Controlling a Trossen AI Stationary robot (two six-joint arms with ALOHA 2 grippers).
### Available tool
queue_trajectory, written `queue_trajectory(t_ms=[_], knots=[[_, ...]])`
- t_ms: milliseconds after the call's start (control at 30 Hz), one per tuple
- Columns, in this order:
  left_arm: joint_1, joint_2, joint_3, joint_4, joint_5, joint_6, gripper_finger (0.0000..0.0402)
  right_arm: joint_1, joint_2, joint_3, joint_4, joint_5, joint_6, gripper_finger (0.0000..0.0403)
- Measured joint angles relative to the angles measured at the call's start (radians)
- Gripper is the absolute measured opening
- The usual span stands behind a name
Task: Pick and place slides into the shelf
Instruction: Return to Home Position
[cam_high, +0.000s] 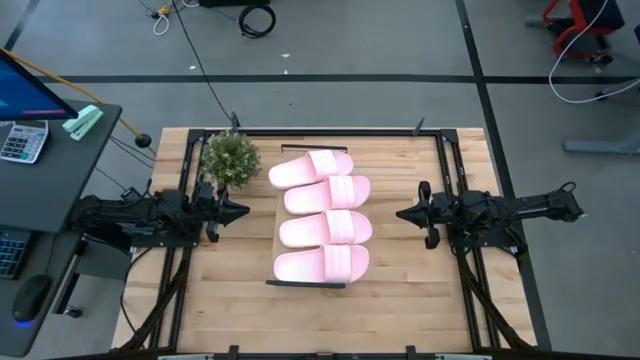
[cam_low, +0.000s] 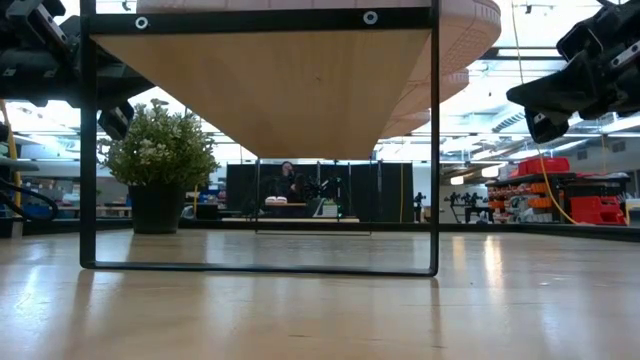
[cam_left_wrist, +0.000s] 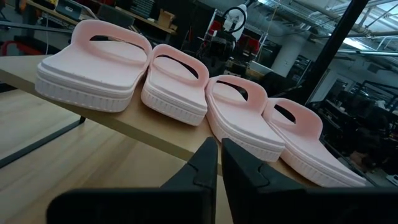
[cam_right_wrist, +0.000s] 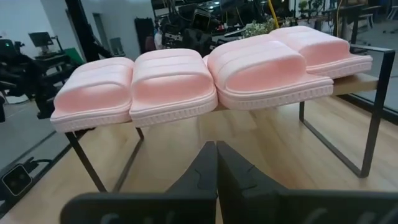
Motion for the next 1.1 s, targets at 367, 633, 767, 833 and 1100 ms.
queue_trajectory(t_ms=[367,633,767,833,1100], knots=[[0.000,0.000,0.000,0.000,0.000,0.001,0.0039,0.000,0.000,0.001,-0.003,-0.016,-0.024,0.0017],[0.000,0.000,0.000,0.000,0.000,0.001,0.0035,0.000,0.001,0.016,-0.018,-0.019,0.054,0.0018],[0.000,0.000,0.000,0.000,0.000,0.001,0.0028,0.000,0.000,0.016,-0.017,-0.019,0.054,0.0017],[0.000,0.000,0.000,0.000,0.000,0.000,0.0027,0.000,0.000,0.016,-0.016,-0.019,0.054,0.0016],[0.000,0.000,0.000,0.000,0.000,0.000,0.0031,0.000,0.000,0.016,-0.016,-0.019,0.053,0.0016]])
